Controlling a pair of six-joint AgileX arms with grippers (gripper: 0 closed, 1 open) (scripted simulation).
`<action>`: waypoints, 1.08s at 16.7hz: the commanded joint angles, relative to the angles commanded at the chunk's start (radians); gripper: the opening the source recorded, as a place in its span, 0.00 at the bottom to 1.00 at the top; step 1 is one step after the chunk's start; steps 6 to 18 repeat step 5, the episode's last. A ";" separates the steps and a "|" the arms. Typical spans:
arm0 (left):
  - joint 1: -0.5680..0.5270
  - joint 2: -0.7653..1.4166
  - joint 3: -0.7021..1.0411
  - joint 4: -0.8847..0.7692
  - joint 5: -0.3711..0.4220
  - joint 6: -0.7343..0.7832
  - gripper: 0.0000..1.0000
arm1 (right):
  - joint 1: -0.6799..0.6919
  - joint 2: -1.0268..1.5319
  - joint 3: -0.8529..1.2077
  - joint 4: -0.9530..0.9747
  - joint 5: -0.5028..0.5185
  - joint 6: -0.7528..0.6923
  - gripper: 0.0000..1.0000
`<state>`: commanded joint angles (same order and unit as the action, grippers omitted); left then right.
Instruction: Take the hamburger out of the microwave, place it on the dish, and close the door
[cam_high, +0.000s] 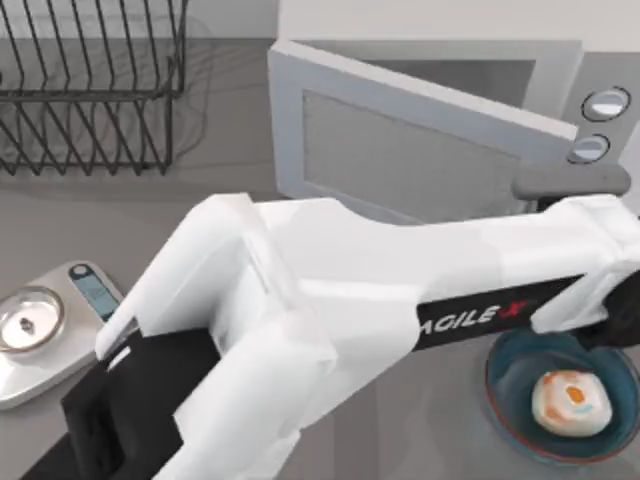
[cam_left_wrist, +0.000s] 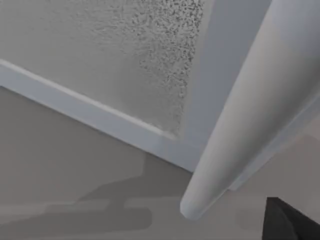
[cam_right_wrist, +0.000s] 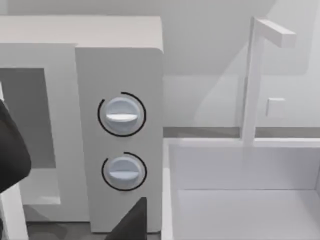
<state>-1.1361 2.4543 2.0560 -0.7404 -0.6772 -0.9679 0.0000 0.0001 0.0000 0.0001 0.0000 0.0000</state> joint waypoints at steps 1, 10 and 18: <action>0.026 0.026 0.043 0.006 0.011 0.032 0.00 | 0.000 0.000 0.000 0.000 0.000 0.000 1.00; 0.079 0.076 0.111 0.019 0.034 0.094 0.00 | 0.000 0.000 0.000 0.000 0.000 0.000 1.00; 0.079 0.076 0.111 0.019 0.034 0.094 0.00 | 0.000 0.000 0.000 0.000 0.000 0.000 1.00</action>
